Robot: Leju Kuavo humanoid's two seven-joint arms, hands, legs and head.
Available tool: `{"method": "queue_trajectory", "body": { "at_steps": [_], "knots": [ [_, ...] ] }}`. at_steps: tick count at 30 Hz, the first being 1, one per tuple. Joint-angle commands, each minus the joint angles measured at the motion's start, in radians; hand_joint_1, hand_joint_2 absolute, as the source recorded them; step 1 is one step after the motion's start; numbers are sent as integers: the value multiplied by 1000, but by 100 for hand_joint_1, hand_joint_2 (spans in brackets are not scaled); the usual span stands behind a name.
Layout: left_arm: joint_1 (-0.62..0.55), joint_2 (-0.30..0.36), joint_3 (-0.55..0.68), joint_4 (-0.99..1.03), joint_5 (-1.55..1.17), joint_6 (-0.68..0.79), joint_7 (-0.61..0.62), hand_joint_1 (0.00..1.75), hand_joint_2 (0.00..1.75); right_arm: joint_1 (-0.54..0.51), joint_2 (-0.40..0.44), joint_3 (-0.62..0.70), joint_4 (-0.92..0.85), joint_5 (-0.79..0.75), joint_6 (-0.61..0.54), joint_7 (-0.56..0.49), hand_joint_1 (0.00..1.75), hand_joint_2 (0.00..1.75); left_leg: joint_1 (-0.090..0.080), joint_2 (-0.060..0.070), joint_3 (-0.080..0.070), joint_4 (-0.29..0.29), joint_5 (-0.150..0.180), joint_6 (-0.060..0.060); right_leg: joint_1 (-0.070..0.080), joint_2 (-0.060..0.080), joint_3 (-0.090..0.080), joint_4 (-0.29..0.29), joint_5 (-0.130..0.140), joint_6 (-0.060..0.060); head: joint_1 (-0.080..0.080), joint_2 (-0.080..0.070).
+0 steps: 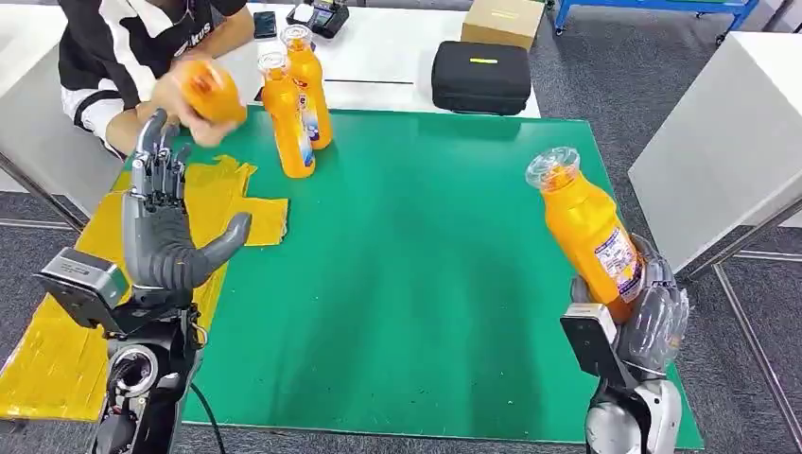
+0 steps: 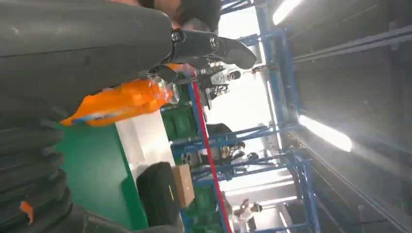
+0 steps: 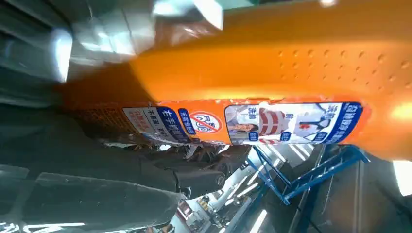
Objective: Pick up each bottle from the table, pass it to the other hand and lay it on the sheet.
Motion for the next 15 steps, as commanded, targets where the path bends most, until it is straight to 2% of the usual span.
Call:
{"method": "queue_trajectory", "body": {
  "at_steps": [1,5,11,15],
  "knots": [
    [-64,24,-76,124,65,-77,43,0,175,-78,38,51,23,-168,-58,-82,175,175,0,0,3,0,-1,0,1,1,2,0,-1,-4,0,0],
    [-65,23,-83,128,71,-82,45,0,175,-86,41,64,31,-170,-57,-82,175,175,1,1,7,0,-3,0,1,3,6,0,-2,-7,0,0],
    [-66,26,-84,127,72,-82,45,0,175,-85,37,65,37,-174,-61,-83,175,175,0,0,2,0,-1,0,1,0,2,0,-1,-4,0,0],
    [-61,23,-107,116,119,-128,62,0,175,-103,27,122,68,-181,-48,-94,175,175,1,1,5,0,-2,0,1,2,4,0,-2,-5,0,0]
  ]
}}
